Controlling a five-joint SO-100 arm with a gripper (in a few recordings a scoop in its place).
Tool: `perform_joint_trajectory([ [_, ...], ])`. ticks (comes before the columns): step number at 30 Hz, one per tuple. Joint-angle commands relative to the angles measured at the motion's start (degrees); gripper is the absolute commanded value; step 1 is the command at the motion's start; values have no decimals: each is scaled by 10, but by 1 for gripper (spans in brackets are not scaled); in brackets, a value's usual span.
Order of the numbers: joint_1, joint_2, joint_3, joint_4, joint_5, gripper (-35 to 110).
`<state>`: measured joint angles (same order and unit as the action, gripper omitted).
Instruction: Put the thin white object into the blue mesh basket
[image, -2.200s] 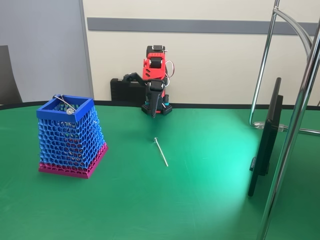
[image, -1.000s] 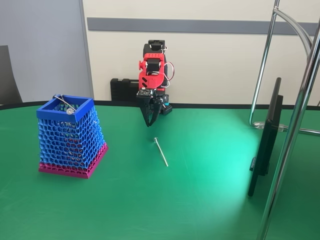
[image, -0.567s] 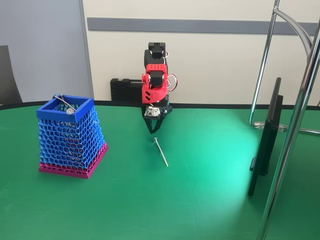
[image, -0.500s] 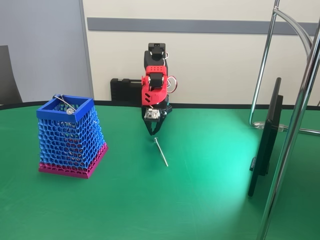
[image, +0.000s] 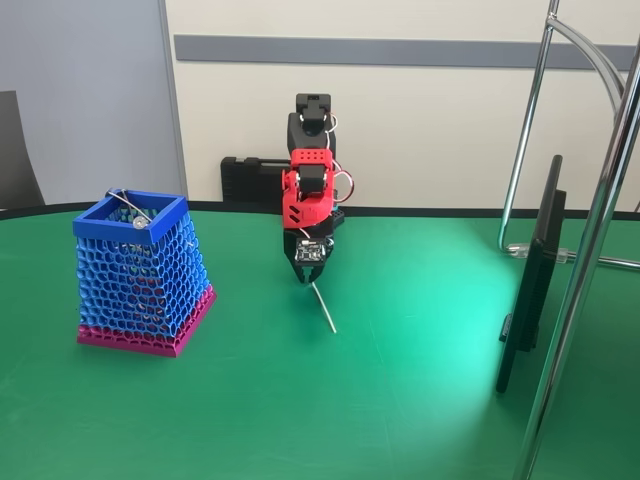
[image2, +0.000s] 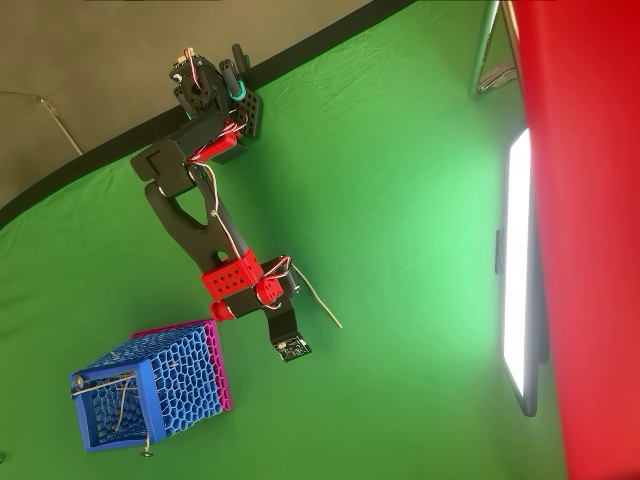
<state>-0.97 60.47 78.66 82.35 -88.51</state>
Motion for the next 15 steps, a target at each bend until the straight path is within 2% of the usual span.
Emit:
perform_joint_trajectory([
  [1,-10,-3,-25,4,-1,11],
  [15,-41,13,2,5,15,10],
])
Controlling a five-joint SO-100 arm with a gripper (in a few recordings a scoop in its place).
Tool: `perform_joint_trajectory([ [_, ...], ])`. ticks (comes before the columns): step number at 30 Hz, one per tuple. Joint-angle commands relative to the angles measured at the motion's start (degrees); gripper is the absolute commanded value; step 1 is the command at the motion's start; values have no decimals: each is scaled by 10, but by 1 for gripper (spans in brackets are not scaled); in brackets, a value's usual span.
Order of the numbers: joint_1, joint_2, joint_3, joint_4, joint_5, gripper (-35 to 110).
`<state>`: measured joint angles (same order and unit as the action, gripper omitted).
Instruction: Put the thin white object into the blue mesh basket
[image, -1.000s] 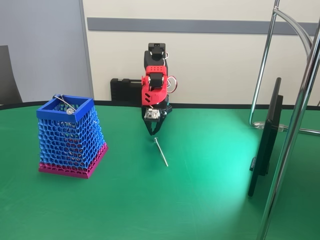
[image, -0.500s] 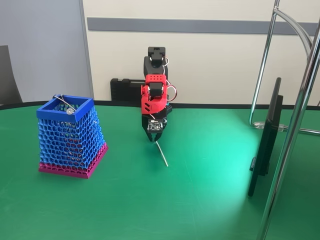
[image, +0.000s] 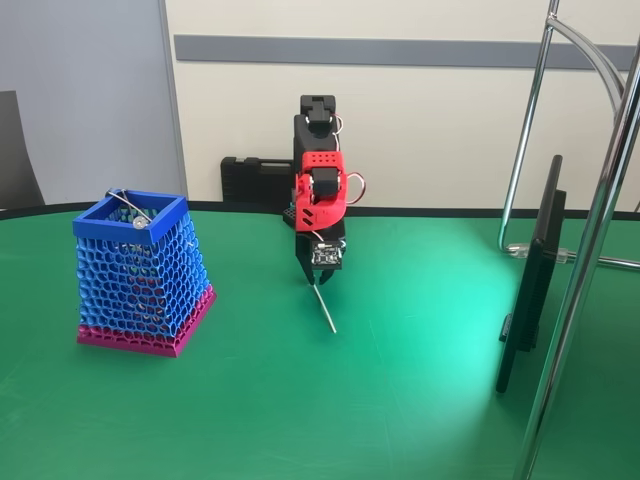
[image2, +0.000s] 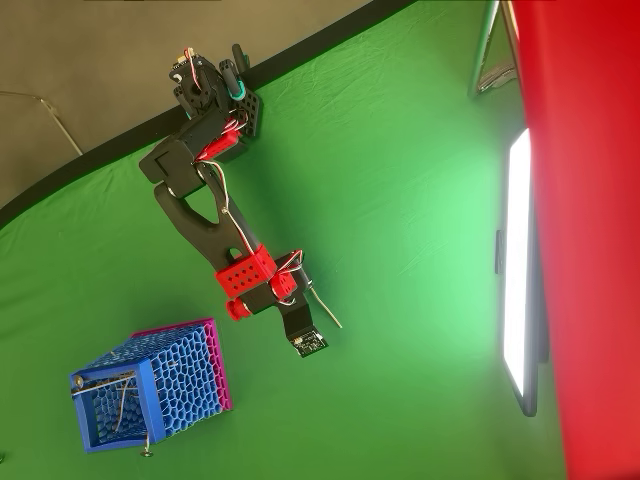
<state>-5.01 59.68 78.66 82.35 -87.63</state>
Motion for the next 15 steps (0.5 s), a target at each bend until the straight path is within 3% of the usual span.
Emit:
perform_joint_trajectory([
  [1,-2,22,4,5,8,10],
  [15,4,34,33,5,10,10],
])
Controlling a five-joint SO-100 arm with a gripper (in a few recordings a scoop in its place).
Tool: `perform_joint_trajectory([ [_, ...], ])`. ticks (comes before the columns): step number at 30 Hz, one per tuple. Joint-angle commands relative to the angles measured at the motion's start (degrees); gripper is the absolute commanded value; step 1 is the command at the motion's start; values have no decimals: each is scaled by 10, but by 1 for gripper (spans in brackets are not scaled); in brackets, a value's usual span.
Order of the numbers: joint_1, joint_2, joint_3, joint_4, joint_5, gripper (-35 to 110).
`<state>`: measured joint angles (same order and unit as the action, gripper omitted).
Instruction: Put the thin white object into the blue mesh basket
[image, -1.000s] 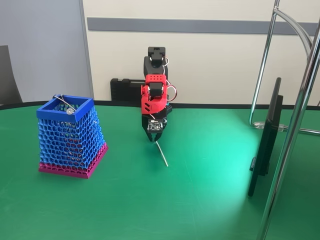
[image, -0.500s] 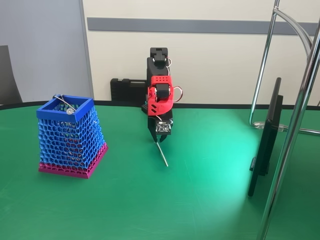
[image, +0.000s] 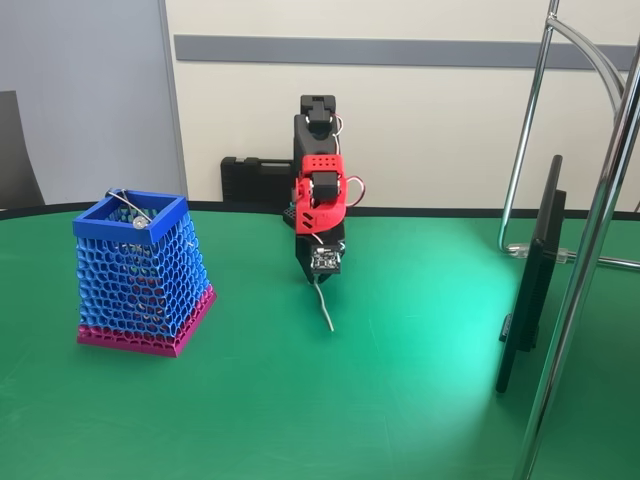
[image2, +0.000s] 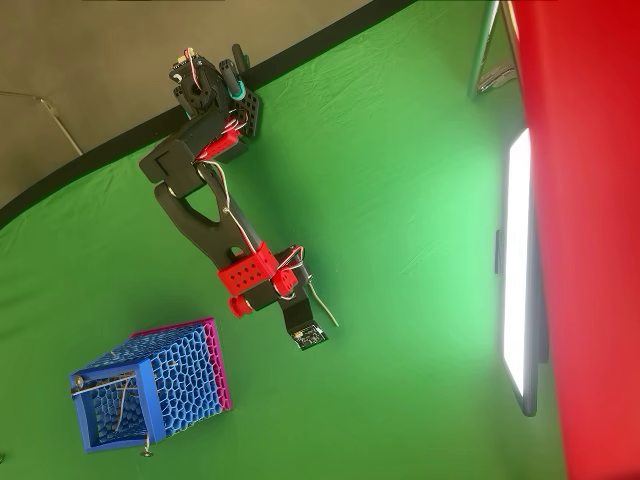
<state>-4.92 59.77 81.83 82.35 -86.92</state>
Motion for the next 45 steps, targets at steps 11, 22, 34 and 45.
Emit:
perform_joint_trajectory([
  [11,3,45,24,8,-15,14],
  [22,6,52,37,8,-18,11],
  [34,10,38,33,0,-14,1],
  [45,-12,128,-10,-35,110,1],
])
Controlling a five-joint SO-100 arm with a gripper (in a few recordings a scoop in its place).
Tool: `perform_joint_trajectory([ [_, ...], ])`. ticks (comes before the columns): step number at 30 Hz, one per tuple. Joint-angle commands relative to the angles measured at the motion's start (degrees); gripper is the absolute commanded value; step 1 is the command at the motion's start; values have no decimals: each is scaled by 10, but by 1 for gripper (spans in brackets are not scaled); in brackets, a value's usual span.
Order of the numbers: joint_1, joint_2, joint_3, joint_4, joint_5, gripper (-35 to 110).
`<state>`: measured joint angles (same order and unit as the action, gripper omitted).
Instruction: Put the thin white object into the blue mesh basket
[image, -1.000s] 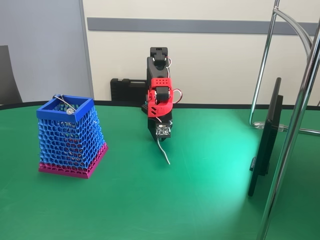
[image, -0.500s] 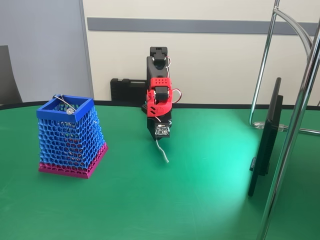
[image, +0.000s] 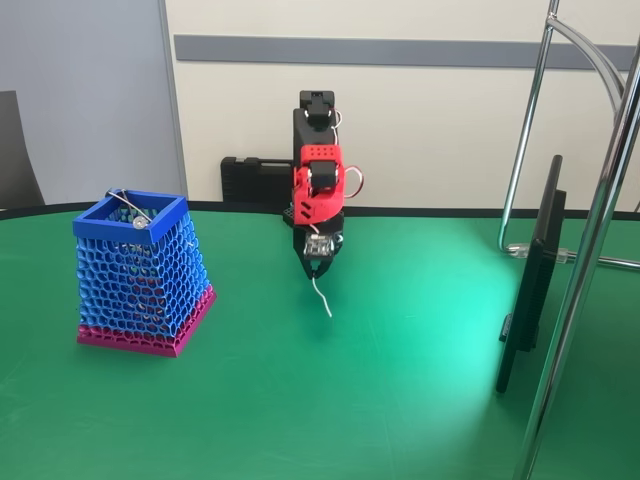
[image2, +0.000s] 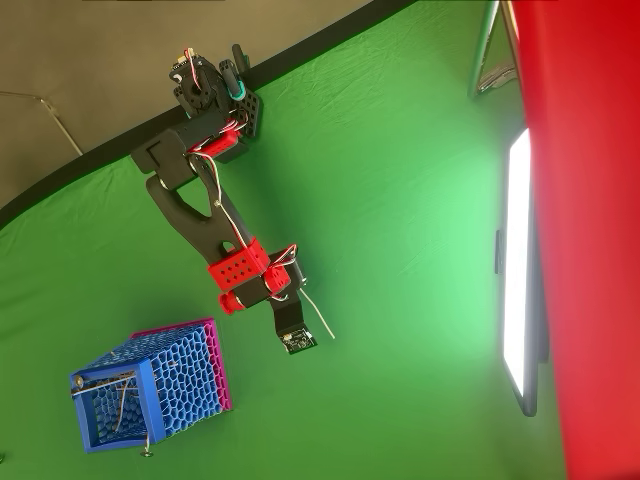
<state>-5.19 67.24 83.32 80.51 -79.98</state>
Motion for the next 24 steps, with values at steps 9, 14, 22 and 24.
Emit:
perform_joint_trajectory([
  [9,-57,145,-134,-83,359,1],
  [14,-28,163,-236,-106,543,1],
  [22,88,152,-309,-185,854,1],
  [24,105,132,-336,-185,885,1],
])
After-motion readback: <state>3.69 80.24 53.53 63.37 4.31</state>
